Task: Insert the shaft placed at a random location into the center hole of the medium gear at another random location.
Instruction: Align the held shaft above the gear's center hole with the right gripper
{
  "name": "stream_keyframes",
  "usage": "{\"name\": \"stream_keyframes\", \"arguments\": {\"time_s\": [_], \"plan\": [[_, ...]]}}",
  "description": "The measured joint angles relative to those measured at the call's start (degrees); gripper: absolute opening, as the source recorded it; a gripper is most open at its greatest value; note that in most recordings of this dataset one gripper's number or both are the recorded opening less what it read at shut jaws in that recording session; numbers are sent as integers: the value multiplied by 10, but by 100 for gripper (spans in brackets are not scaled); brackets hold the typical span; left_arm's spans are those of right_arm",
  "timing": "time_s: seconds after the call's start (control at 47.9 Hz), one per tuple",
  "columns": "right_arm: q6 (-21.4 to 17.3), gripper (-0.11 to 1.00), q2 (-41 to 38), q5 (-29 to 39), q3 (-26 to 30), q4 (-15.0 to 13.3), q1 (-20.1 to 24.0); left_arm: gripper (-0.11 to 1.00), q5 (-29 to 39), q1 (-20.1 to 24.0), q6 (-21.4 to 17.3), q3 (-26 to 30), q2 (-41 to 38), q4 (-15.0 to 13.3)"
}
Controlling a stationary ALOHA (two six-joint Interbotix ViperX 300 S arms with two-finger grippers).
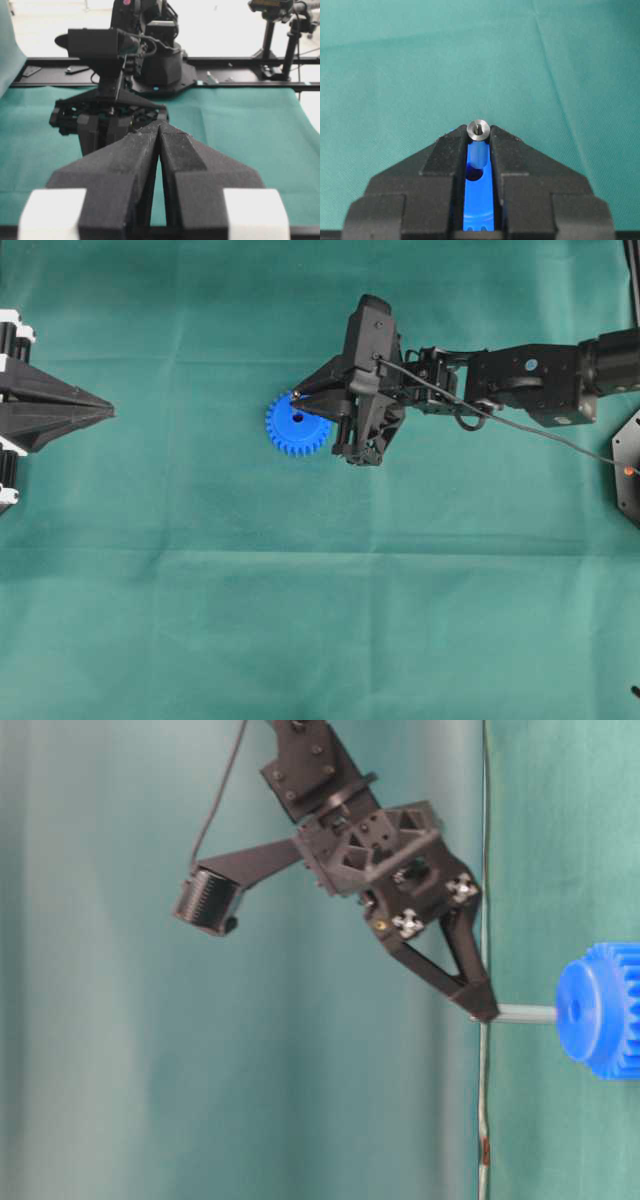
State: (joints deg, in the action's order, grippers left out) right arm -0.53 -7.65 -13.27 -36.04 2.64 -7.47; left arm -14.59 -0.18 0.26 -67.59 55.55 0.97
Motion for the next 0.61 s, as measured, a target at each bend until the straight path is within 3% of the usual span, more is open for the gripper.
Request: {"name": "stream_keyframes", "arguments": {"time_s": [0.606], "plan": [[-5,13,-16,-16,4,4,0,0,0,0,0,0,-1,0]]}}
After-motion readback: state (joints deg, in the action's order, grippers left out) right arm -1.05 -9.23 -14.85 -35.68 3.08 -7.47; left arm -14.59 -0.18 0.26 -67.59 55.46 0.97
